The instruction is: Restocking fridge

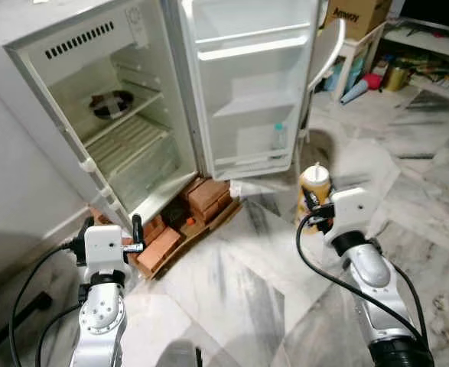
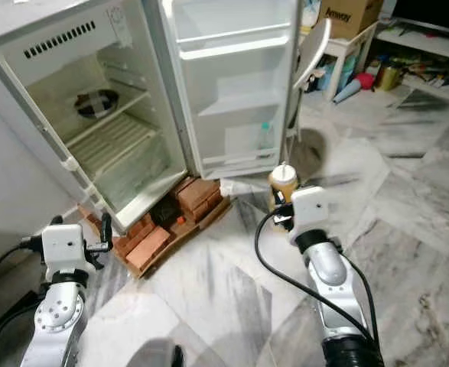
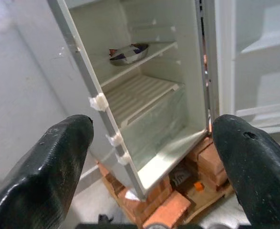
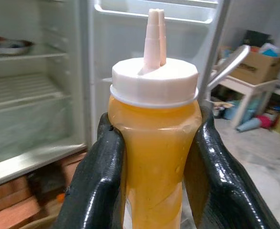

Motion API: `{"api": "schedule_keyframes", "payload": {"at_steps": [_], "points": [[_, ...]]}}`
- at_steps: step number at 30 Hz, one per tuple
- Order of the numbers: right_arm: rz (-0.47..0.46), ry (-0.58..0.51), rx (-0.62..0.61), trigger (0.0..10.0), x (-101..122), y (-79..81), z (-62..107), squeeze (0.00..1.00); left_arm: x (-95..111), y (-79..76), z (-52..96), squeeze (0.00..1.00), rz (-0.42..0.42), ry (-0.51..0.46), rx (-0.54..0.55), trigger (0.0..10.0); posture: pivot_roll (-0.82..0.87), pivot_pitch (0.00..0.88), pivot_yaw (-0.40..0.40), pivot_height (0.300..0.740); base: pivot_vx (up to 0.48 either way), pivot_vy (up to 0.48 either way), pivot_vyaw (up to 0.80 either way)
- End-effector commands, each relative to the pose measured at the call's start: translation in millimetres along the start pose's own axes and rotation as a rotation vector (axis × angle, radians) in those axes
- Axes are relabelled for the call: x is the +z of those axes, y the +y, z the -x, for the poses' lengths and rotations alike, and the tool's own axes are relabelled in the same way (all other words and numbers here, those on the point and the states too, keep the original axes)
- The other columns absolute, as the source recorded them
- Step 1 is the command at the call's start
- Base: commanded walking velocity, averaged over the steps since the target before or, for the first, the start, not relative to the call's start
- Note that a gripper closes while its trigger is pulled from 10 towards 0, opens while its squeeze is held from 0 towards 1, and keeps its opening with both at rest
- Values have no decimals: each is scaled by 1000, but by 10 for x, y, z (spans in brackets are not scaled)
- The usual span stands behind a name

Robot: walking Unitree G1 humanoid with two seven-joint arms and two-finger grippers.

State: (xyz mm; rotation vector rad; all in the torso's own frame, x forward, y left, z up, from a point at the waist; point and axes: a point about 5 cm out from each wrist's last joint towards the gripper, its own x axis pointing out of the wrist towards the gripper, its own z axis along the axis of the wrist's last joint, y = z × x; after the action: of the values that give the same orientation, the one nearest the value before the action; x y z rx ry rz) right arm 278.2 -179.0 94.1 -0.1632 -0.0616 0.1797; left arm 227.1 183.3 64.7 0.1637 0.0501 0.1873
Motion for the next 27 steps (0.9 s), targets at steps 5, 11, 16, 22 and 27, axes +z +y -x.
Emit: {"api": "schedule_keyframes", "payload": {"at_steps": [5,11,16,22,27], "points": [[6,-21,23,10000,33,69,-82,0,-24,13,-28,0,-2,12,5,10000,65,29,23,740,269,398,0],[17,-29,25,10000,49,71,-105,0,-13,-19,-26,0,7,6,-12,10000,58,31,17,740,292,380,0],[26,-35,25,10000,51,65,-111,0,-11,-54,-38,0,4,-2,-25,10000,51,30,15,740,326,352,0],[32,-39,7,10000,59,48,-142,0,12,-125,-59,0,7,-15,-34,10000,71,20,-18,740,318,149,0],[18,-29,21,10000,49,114,-197,0,22,-120,-49,0,1,-21,-10,10000,116,17,-71,740,0,0,0]]}}
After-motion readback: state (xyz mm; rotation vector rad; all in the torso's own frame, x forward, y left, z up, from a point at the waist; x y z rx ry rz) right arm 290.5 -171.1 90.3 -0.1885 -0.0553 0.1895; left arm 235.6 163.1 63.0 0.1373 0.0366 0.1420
